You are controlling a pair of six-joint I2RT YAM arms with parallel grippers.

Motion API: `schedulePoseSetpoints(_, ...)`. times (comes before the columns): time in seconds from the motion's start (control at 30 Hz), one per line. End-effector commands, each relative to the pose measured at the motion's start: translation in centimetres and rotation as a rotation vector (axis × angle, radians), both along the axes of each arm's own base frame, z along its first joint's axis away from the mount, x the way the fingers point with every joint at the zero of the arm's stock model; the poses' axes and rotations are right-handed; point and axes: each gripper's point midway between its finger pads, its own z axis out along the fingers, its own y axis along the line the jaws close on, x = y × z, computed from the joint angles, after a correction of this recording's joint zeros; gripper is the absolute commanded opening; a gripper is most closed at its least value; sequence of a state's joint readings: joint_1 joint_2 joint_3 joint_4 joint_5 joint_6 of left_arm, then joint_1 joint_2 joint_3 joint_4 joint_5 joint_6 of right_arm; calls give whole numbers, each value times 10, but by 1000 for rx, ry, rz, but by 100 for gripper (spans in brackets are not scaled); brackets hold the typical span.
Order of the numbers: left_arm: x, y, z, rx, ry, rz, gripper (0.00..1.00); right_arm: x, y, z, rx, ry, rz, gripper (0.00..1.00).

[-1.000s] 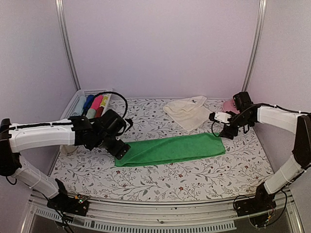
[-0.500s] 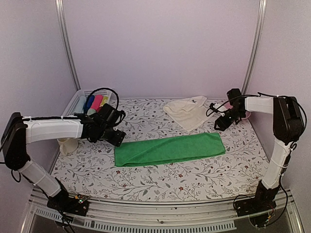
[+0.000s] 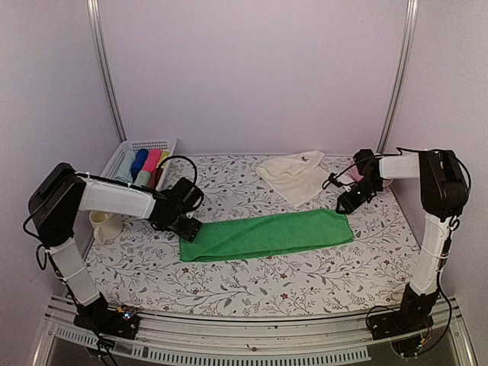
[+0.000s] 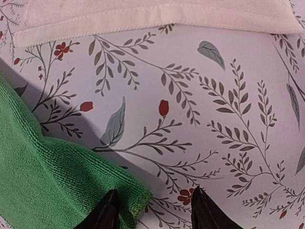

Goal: Roll the towels
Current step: Smooth out the towel at the center of the board.

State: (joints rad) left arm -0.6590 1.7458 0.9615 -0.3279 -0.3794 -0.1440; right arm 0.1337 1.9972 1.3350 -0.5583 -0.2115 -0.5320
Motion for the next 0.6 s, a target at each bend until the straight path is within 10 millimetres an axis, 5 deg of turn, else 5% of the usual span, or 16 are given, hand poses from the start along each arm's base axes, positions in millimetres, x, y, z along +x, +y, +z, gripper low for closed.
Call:
schedulePoseSetpoints(0.0,10,1,0,30,-20,26,72,-1,6,-2,49,38,-3,45)
schedulePoseSetpoints(0.33,5,14,-22,156,17,46,73,-2,5,-3,60,63,-9,5)
schedulePoseSetpoints(0.57,2,27,-32,239,35,71,74,19,-20,3,-49,-20,-104,2)
